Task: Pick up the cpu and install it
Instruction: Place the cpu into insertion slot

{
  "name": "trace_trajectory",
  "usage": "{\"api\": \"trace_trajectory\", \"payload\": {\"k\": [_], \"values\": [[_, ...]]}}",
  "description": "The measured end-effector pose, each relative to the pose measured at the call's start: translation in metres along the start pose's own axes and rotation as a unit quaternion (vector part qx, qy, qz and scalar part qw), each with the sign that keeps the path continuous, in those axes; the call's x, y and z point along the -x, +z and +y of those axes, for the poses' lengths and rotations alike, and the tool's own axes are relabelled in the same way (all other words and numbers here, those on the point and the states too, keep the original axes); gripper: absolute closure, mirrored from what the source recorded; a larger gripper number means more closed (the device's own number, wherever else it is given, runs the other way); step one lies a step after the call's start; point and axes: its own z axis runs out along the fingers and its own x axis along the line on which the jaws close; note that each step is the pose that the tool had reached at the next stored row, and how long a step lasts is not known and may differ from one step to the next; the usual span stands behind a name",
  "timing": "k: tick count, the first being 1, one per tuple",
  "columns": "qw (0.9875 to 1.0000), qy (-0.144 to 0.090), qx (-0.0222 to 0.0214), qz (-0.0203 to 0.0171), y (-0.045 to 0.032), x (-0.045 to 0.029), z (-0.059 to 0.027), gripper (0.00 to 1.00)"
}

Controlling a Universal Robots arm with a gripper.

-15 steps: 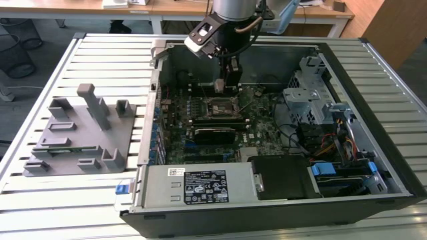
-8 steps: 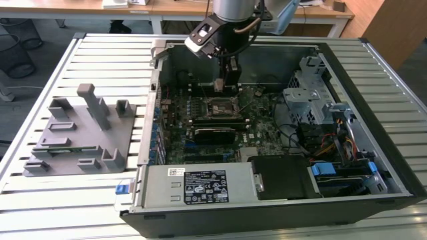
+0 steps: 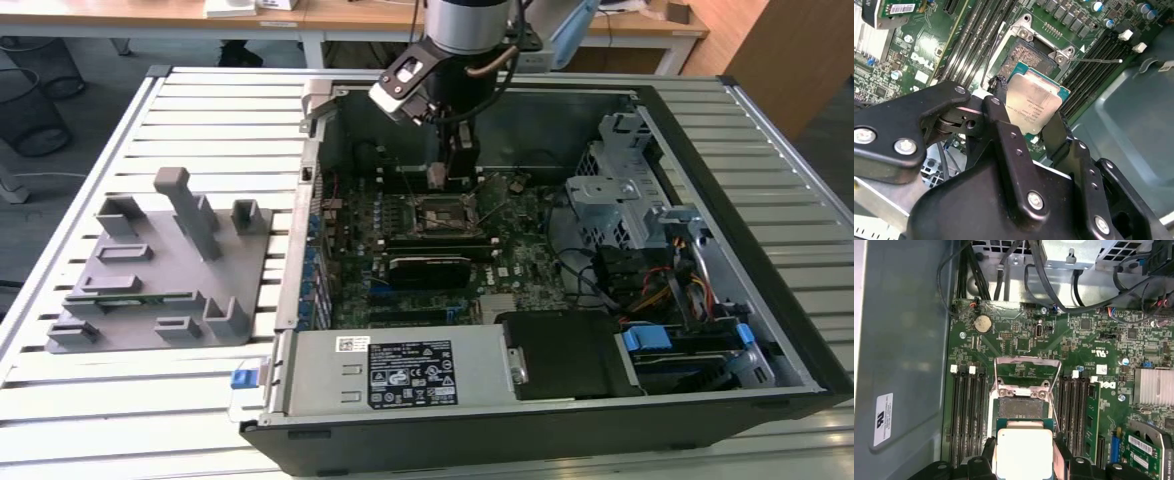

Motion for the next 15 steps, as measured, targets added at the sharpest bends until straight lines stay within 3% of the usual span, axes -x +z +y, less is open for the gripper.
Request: {"api": "trace_trajectory", "payload": {"k": [7,15], "values": [[1.0000,0.000,0.0000,0.0000,0.0110,-0.0001,-0.0001,0.47],[1.0000,0.000,0.0000,0.0000,0.0179,-0.0002,-0.0002,0.47]]}}
